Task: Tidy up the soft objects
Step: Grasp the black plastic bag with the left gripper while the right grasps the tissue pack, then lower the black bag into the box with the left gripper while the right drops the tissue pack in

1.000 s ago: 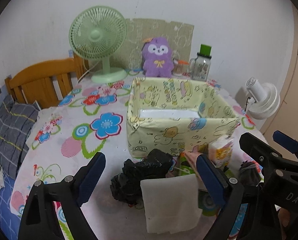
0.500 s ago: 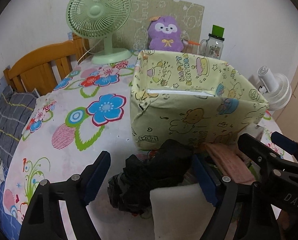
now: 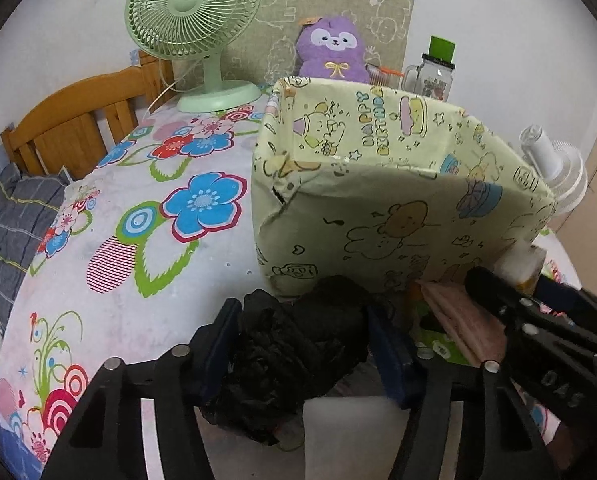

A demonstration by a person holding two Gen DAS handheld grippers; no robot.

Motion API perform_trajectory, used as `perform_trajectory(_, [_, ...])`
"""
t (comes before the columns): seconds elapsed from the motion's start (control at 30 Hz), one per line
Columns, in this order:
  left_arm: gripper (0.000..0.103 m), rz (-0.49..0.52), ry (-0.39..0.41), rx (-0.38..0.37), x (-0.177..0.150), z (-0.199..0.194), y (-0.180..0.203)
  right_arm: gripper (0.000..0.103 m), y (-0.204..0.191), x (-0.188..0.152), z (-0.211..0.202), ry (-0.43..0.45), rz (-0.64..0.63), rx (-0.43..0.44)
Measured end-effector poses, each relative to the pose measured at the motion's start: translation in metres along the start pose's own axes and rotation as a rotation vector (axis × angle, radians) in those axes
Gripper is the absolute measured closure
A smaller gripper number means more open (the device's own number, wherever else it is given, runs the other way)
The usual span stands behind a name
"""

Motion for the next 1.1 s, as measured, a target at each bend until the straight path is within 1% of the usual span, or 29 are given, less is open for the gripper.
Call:
perform_trajectory(0.1, [0.049, 0.013, 0.019, 0.015, 0.003, -0.006, 0.001, 0.046, -0.002, 0.000, -0.001, 0.005, -0.015, 0.004])
perform_trajectory(0.3, [0.053, 0.025, 0.051, 0.020, 0.009, -0.014, 0.003, 0.047, -0.004, 0.001, -0.008, 0.019, -0.019, 0.003])
perform_trajectory(0.63, [0.054, 0.027, 0.117, 0.036, 0.023, -0.040, 0.001, 0.048, -0.005, 0.015, -0.042, 0.093, -0.018, 0.004])
perform_trajectory(0.83, [0.054, 0.041, 0.176, 0.040, 0.034, -0.066, 0.005, 0.048, -0.011, 0.025, -0.071, 0.151, -0.022, 0.017])
perform_trajectory(1.1, [0.054, 0.048, 0.232, 0.043, 0.042, -0.100, 0.012, 0.048, -0.021, 0.035, -0.115, 0.228, -0.029, 0.039])
Point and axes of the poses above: each gripper's, at about its wrist camera, not at the fingertips, and z roughly the way its jaws point, y to its right, x to its top, the point moved 6 cm from there along z, roughly the way its jaws point, and after that the axes turned 14 degrees about z, right-handed, at the moved point
